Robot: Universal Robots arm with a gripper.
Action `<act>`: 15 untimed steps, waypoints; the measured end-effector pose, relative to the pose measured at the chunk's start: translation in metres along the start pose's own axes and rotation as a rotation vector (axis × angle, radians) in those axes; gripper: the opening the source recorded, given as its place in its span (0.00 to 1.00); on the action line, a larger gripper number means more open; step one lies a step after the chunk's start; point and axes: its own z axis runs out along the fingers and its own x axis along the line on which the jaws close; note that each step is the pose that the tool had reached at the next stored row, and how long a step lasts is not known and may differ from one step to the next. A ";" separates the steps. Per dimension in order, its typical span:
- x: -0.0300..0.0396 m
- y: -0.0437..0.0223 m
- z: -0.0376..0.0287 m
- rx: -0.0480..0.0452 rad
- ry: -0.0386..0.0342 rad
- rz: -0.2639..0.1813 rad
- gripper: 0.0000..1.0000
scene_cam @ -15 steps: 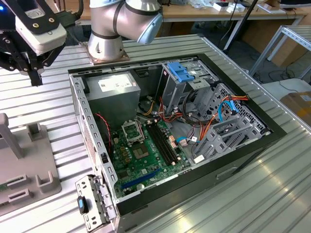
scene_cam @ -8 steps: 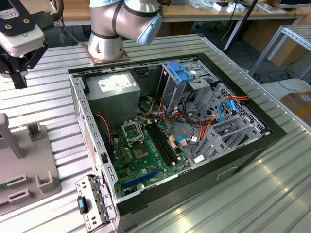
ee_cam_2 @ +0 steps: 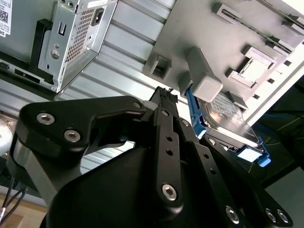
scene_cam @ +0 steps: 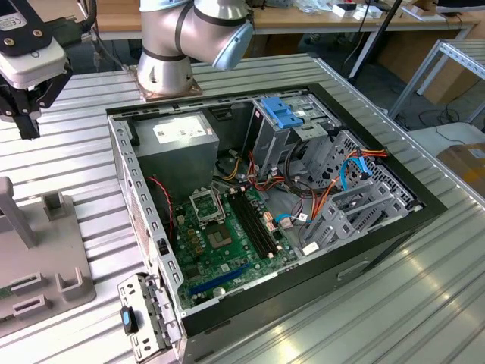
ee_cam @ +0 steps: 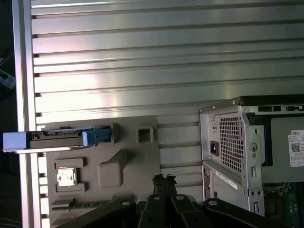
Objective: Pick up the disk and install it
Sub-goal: 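Reach for the disk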
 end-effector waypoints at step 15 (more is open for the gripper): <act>0.0146 -0.0011 -0.0003 -0.0001 0.0000 0.000 0.11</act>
